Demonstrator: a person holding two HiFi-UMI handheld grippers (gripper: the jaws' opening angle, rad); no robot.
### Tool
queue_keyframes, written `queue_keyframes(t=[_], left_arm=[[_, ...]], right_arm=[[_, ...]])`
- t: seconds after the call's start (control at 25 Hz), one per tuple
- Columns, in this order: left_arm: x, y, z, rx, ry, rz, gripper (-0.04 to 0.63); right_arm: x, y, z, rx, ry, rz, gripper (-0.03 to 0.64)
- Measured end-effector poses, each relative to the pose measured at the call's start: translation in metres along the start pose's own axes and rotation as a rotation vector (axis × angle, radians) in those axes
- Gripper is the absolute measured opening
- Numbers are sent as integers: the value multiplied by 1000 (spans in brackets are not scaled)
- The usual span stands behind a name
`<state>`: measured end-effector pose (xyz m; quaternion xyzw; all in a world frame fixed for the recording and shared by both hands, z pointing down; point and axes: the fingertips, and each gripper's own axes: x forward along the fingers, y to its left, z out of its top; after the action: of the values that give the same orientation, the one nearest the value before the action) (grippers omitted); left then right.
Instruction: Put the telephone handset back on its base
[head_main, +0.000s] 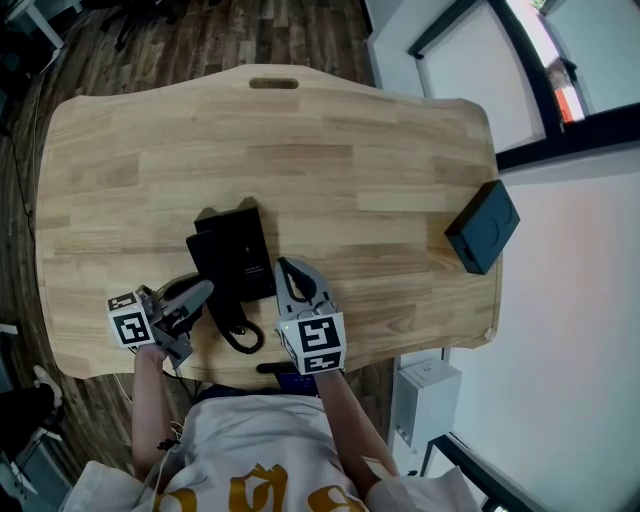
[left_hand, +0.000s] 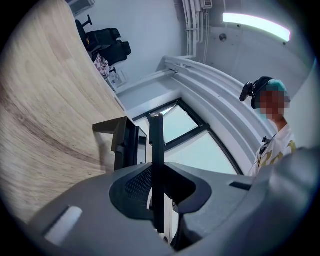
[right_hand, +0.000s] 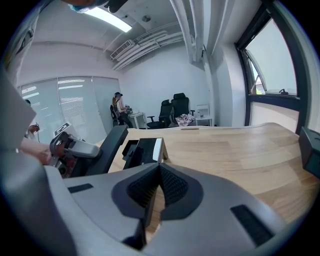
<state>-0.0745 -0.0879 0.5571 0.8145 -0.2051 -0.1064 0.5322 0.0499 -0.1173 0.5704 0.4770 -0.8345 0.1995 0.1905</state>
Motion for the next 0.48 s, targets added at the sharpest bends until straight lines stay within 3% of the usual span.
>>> queue_keyframes(t=[0.48], left_arm=[[6,22,-1,-23,-4,16,71]], right_arm=[[10,-7,-7,-1,23,0,6]])
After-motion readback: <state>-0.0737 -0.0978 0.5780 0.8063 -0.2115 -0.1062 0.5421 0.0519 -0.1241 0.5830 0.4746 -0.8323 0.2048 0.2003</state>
